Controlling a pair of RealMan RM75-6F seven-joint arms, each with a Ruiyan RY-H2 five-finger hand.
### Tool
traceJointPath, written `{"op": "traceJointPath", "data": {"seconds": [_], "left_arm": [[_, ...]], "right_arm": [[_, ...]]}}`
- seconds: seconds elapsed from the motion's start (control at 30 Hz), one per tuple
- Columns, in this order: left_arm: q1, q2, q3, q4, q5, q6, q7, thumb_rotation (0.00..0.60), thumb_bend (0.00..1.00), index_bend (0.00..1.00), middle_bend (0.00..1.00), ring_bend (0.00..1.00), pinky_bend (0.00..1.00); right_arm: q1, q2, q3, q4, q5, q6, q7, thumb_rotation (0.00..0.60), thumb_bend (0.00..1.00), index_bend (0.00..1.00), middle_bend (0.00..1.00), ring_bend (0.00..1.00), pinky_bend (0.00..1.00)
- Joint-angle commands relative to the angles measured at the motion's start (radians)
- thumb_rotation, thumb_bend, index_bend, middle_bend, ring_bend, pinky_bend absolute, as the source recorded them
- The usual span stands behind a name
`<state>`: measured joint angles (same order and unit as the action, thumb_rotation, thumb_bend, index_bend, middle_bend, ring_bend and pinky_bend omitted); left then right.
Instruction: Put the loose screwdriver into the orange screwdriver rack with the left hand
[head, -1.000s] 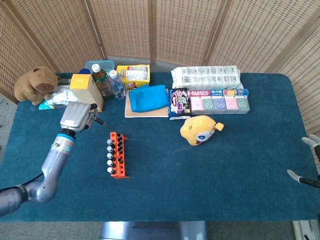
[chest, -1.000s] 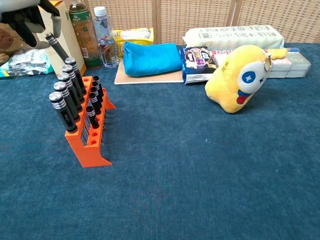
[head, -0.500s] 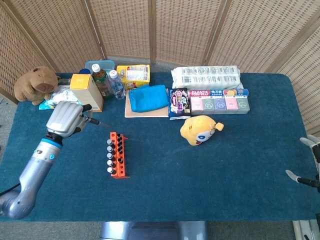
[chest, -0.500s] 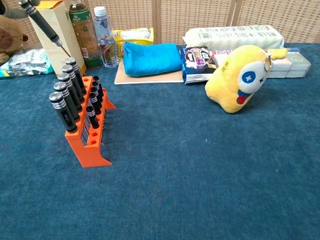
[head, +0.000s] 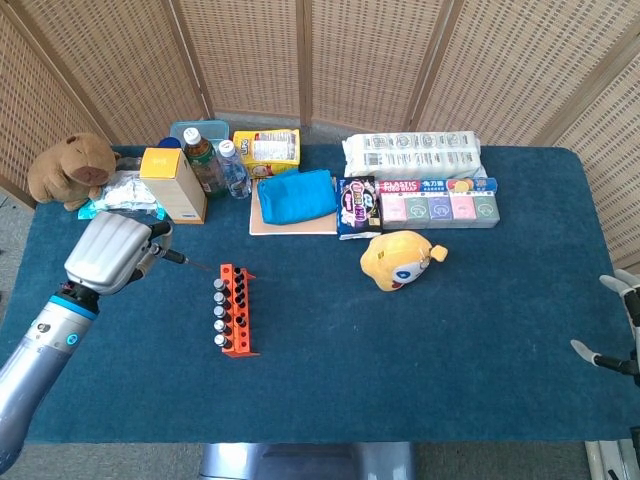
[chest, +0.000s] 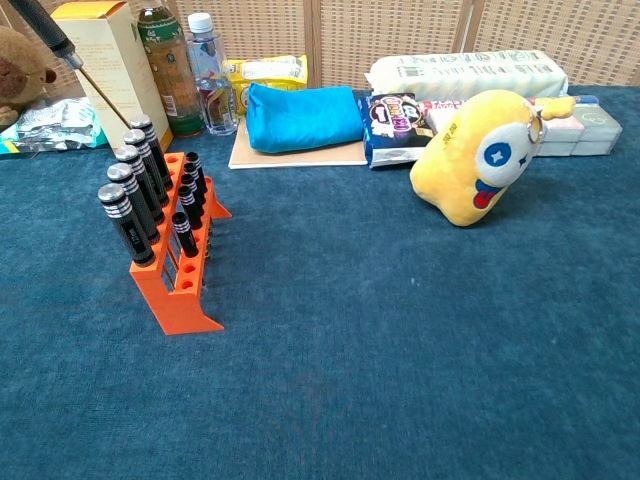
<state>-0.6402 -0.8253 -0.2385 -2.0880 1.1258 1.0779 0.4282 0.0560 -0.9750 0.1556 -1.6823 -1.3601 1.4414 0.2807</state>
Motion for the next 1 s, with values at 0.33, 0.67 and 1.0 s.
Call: {"op": "traceJointPath", "data": {"seconds": [0.33, 0.67, 1.0], "left_arm": [[-0.032, -0.029, 0.013, 0.0, 0.021, -0.043, -0.011, 0.6, 0.34, 0.56, 1.0, 1.0, 1.0], [-0.049, -0.046, 0.024, -0.016, 0.003, -0.033, 0.03, 0.6, 0.34, 0.56, 1.0, 1.0, 1.0], [-0.068, -0.064, 0.03, -0.01, -0.027, -0.033, 0.062, 0.6, 0.34, 0.56, 1.0, 1.0, 1.0]], "right_arm": [[0.002, -0.007, 0.001, -0.002, 0.006, 0.0, -0.021, 0.6, 0.04, 0.17, 0.11, 0.08, 0.18], [-0.002, 0.001, 0.004, -0.002, 0.007, 0.004, -0.005, 0.6, 0.05, 0.17, 0.11, 0.08, 0.18], [-0.003, 0.003, 0.005, -0.002, 0.01, 0.004, -0.001, 0.6, 0.05, 0.17, 0.11, 0.08, 0.18]]}}
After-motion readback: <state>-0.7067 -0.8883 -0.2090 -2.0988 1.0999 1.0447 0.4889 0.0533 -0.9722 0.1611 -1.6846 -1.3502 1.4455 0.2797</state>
